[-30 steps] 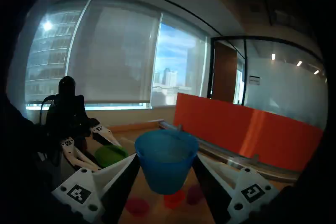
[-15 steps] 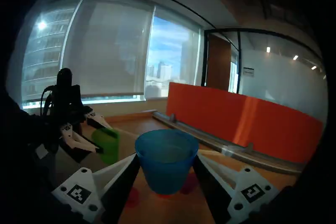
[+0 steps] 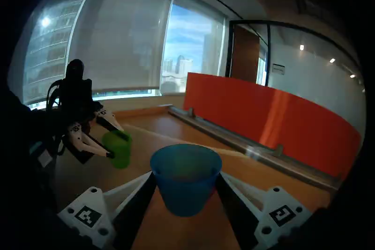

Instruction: Pour water

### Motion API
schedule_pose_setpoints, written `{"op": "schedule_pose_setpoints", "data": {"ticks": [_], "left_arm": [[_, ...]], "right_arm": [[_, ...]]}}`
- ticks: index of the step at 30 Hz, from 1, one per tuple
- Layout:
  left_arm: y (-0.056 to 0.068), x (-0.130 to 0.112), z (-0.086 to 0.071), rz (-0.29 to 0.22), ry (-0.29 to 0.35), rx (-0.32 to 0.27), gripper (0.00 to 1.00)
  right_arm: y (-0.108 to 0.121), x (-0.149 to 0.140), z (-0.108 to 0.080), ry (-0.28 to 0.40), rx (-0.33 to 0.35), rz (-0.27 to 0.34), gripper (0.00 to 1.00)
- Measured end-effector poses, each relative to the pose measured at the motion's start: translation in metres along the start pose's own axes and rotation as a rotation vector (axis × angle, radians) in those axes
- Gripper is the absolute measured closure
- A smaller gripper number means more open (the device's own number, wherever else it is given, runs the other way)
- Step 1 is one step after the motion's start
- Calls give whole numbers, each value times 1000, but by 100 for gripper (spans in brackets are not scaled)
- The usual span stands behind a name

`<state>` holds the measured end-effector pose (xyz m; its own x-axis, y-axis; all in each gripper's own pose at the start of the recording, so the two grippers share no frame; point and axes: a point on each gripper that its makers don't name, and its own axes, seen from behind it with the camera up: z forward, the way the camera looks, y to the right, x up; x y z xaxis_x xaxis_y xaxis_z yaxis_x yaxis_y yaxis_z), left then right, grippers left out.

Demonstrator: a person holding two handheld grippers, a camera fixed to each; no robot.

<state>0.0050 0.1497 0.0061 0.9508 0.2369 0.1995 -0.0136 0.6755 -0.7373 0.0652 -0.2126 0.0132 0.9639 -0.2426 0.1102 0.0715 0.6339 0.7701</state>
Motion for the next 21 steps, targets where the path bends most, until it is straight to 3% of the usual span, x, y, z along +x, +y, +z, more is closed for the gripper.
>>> {"op": "schedule_pose_setpoints", "data": {"ticks": [8, 21], "left_arm": [[-11, -24, 14, 2, -72, 4, 13], [-9, -70, 29, 17, -190, -20, 13]], "right_arm": [[6, -27, 10, -51, 11, 9, 12], [11, -75, 24, -149, 28, 34, 12]]}}
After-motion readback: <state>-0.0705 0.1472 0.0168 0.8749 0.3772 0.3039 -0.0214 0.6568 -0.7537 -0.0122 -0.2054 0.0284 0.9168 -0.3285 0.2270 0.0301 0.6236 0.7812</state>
